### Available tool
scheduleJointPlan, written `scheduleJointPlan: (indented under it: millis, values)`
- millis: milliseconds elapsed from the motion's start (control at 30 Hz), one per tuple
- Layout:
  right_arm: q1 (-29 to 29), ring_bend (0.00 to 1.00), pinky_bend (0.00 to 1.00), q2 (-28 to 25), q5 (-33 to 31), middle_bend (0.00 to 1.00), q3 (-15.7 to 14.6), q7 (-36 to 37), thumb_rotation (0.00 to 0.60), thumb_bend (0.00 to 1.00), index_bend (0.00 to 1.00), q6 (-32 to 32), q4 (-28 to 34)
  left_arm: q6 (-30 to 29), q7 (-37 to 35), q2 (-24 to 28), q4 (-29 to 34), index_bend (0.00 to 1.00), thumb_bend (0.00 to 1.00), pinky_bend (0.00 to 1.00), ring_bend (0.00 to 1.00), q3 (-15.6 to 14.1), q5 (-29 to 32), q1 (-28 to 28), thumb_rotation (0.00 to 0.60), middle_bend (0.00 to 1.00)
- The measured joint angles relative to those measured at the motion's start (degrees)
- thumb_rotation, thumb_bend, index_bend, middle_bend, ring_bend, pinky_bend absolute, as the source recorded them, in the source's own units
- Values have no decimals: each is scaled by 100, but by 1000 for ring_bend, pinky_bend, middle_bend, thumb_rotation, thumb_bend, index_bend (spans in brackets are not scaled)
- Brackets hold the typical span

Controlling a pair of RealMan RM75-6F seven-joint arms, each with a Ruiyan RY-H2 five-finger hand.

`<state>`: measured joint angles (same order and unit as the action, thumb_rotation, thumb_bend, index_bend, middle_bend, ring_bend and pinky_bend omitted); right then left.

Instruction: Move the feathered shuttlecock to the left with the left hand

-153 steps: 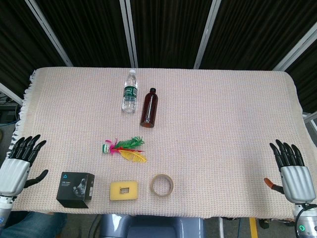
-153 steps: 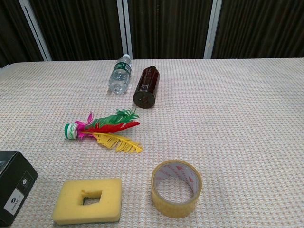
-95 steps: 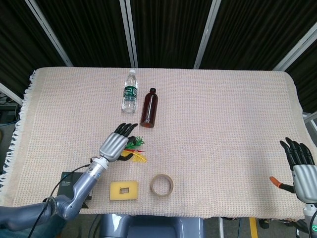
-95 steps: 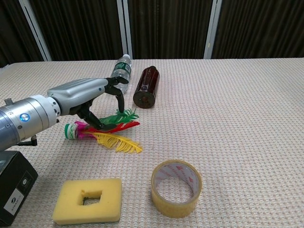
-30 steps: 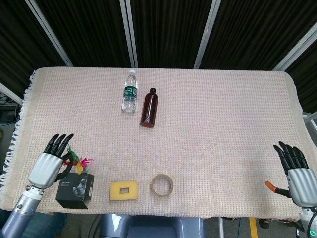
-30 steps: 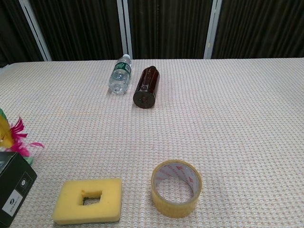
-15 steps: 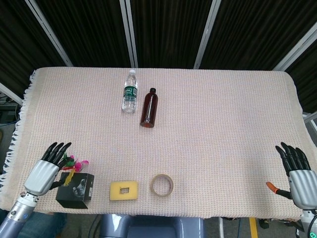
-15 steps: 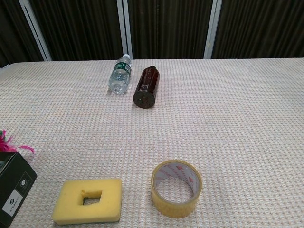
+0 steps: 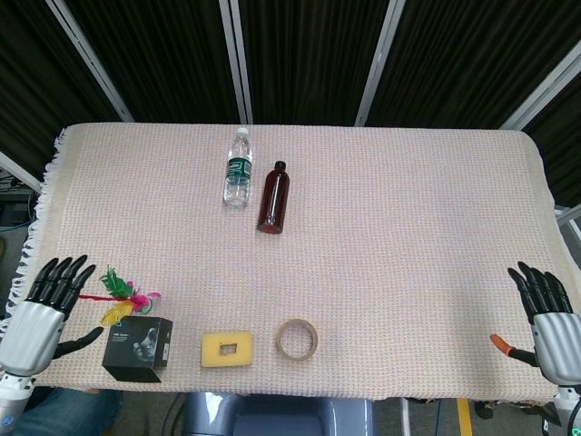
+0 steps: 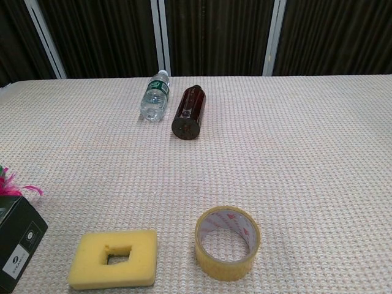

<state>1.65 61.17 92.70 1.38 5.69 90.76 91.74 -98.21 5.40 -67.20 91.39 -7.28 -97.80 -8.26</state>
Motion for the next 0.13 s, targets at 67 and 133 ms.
scheduleJointPlan:
  millis: [67,133]
  values:
    - [-18,0,0,-8,-23,0,2,-89,600,72,0,11,29,-63,294,200,398,0,116,0,0,-7,258,203,600,0]
    - [-37,0,0,-7,-56,0,15,-212,600,71,0,32,52,-188,493,314,732,0,120,0,0,-5,469,438,600,0]
